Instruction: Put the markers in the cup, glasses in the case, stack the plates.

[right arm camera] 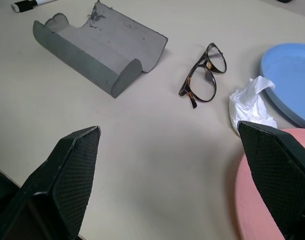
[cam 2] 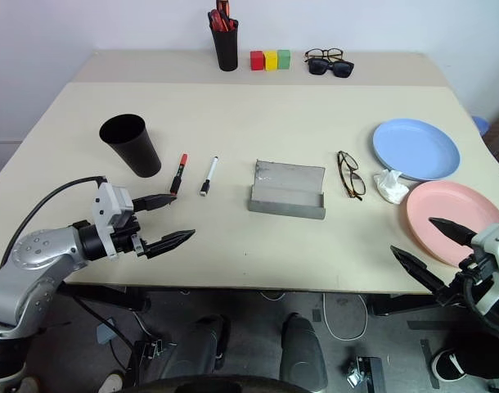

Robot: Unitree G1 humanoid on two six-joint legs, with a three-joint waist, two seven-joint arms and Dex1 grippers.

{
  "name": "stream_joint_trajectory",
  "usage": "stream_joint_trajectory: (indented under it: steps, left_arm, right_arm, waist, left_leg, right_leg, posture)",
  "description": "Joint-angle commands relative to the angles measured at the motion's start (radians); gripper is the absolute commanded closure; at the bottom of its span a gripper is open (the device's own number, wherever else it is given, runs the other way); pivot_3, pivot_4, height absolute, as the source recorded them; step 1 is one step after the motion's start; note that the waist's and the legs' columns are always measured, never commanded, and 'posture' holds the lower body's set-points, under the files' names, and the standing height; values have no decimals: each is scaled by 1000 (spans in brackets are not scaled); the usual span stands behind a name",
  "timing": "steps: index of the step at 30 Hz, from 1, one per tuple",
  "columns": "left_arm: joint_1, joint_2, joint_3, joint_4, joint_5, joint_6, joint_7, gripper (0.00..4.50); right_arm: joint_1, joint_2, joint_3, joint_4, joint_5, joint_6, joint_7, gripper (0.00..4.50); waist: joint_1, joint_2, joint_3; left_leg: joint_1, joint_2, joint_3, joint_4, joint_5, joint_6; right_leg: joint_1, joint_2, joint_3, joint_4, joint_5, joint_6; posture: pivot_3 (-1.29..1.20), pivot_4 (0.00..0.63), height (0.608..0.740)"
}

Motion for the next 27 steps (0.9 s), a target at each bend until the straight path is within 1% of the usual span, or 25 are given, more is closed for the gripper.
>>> stream_joint_trajectory:
  steps: [1, 11, 13, 16, 18, 20, 22, 24, 27]
  left_arm:
    - [-6, 4, 7, -35, -16, 2, 9, 0]
    - [-15, -10, 8, -41, -36, 32, 47, 0]
    - [-31, -28, 7, -41, -54, 64, 77, 0]
    - [-81, -64, -1, -54, -113, 191, 162, 0]
    - [-147, -99, -30, -62, -117, 301, 261, 0]
    - [-225, -134, -63, -59, -93, 416, 374, 0]
    - [-295, -174, -82, -46, -96, 512, 447, 0]
    - [-362, -243, -70, -33, -120, 599, 526, 0]
    - [-435, -321, -54, -8, -118, 707, 614, 0]
  right_arm:
    - [-5, -16, -32, -23, 1, -4, 2, 18]
    - [-47, -30, 0, -8, -16, -16, 20, 18]
    - [-84, -40, 33, 14, -39, -62, 47, 18]
    - [-180, -57, 102, 57, -36, -106, 84, 18]
    - [-269, -74, 160, 100, -22, -119, 121, 18]
    - [-353, -88, 217, 138, 8, -108, 162, 18]
    - [-423, -92, 260, 176, 30, -100, 196, 18]
    - [-484, -91, 296, 217, 49, -90, 227, 18]
    - [-525, -92, 340, 261, 35, -107, 271, 18]
  waist:
    - [0, 0, 0]
    - [-1, 0, 0]
    - [-2, 0, 0]
    - [-3, -1, 0]
    - [-3, -1, 0]
    - [-3, -2, 1]
    - [-3, -3, 1]
    - [-3, -3, 1]
    - [-1, -3, 1]
  left_leg:
    - [0, 0, 0, 0, 0, 0]
    - [1, 0, 0, 1, 0, 0]
    - [1, 0, 0, 2, 0, 0]
    - [3, 0, 0, 3, 0, 0]
    - [6, 0, 0, 4, 0, 0]
    - [13, 0, 0, 3, 0, 0]
    - [14, 0, 0, 3, 0, 0]
    - [14, 0, -1, 3, 0, 0]
    - [14, -1, -2, 2, 0, 0]
  right_leg:
    - [0, 0, 0, 0, 0, 0]
    - [0, 0, 0, 2, 0, 0]
    - [0, 0, 0, 3, 0, 0]
    - [2, 0, 0, 6, 0, 0]
    - [4, 0, 0, 7, -1, 1]
    - [11, 0, 0, 7, -3, 4]
    - [13, 0, 0, 7, -3, 5]
    - [12, 1, 0, 8, -3, 5]
    - [12, 1, 0, 8, -1, 4]
  posture:
    - [0, 150, 739]
    - [0, 150, 739]
    - [0, 150, 739]
    - [0, 150, 739]
    - [0, 150, 739]
    - [0, 150, 739]
    - [0, 150, 739]
    - [0, 150, 739]
    - [0, 150, 739]
